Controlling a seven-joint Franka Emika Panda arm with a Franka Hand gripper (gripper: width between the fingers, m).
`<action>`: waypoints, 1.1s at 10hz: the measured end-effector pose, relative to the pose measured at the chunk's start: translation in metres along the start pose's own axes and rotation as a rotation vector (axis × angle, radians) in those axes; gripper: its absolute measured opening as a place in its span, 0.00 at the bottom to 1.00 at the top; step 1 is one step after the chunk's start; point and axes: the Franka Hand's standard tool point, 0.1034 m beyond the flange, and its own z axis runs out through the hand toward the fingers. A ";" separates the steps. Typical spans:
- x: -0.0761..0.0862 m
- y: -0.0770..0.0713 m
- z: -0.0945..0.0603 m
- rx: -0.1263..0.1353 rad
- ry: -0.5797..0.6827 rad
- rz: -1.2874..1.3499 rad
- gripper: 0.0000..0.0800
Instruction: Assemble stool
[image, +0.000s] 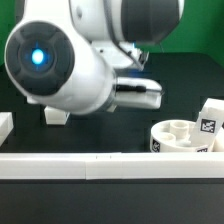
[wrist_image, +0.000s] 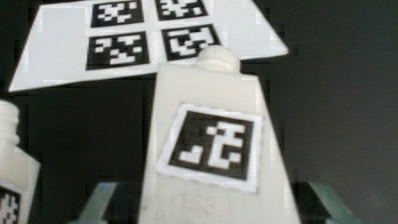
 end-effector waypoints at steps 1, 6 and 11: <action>0.004 0.001 0.000 0.001 0.016 -0.003 0.41; 0.016 -0.011 -0.022 -0.003 0.243 -0.023 0.41; -0.002 -0.029 -0.059 0.017 0.593 -0.056 0.41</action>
Offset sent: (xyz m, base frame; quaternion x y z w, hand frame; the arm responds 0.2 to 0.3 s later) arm 0.0000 0.0000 0.0000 0.0000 0.0000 0.0000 1.0000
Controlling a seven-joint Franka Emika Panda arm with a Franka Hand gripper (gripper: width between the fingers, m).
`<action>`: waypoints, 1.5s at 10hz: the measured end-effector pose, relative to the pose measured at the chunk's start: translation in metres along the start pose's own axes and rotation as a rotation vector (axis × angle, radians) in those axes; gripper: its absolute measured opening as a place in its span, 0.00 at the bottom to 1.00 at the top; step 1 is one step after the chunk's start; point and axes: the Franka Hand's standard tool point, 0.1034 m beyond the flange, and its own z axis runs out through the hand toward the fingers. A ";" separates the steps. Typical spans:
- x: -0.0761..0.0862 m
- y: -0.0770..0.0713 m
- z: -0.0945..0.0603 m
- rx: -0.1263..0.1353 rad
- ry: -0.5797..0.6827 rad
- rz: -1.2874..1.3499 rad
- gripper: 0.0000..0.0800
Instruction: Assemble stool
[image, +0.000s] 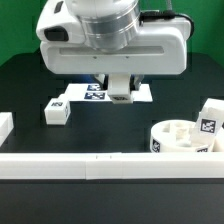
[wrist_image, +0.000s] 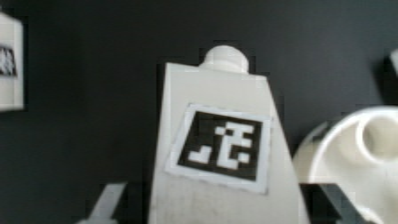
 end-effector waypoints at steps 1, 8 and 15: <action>0.001 -0.001 -0.002 0.002 0.049 0.000 0.41; 0.015 -0.019 -0.039 -0.031 0.635 -0.126 0.41; 0.013 -0.057 -0.028 -0.149 0.743 -0.346 0.41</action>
Offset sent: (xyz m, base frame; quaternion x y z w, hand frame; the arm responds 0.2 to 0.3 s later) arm 0.0088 0.0014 0.0295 -0.0705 0.2619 -0.1236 0.9545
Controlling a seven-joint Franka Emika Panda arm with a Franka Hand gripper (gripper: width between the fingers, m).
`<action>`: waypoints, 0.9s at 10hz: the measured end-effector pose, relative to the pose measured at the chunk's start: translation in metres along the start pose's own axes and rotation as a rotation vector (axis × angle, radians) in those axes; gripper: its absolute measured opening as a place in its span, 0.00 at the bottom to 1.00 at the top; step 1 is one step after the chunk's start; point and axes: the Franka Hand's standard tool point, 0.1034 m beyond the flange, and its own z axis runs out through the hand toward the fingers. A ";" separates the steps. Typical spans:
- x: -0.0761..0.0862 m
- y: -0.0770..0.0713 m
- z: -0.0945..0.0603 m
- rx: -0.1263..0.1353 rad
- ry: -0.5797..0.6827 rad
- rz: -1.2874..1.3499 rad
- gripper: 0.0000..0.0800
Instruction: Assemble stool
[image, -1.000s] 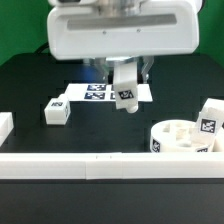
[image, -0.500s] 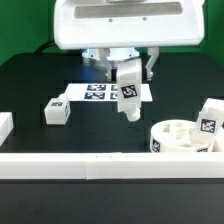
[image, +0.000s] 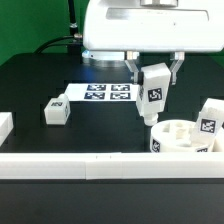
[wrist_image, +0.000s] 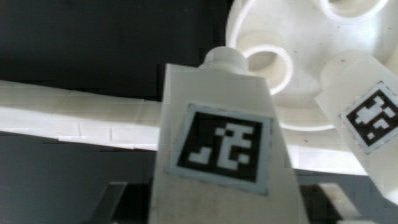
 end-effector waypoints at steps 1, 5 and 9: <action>0.001 -0.003 0.000 -0.006 0.005 -0.040 0.41; 0.002 -0.040 0.007 -0.022 0.000 -0.223 0.41; 0.004 -0.035 0.010 -0.024 0.001 -0.279 0.41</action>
Offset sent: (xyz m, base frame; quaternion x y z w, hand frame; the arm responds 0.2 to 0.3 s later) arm 0.0050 0.0145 -0.0067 -0.0473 -0.0149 -0.1228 0.9912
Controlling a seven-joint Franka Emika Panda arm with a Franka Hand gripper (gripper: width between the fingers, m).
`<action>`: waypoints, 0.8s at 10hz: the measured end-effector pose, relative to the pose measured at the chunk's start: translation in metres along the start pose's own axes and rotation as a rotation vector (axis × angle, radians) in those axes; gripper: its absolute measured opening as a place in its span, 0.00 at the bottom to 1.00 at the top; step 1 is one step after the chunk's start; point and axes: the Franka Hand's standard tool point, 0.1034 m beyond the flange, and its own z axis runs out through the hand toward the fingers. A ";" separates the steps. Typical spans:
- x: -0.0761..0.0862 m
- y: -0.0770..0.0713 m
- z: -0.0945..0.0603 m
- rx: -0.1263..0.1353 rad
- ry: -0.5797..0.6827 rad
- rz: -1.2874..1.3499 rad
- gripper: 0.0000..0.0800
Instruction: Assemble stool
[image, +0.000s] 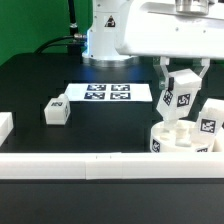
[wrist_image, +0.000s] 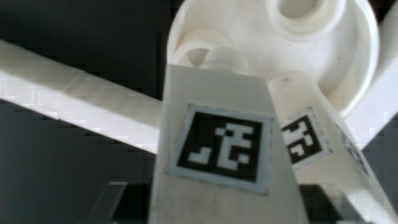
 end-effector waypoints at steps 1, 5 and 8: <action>-0.001 0.009 0.001 -0.002 0.003 -0.015 0.41; -0.012 0.019 0.003 -0.035 0.121 -0.011 0.41; -0.005 0.008 0.004 -0.034 0.152 -0.035 0.41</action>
Offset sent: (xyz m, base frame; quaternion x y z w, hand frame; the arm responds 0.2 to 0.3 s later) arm -0.0118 -0.0091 0.0025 0.0127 0.1789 0.0072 0.9838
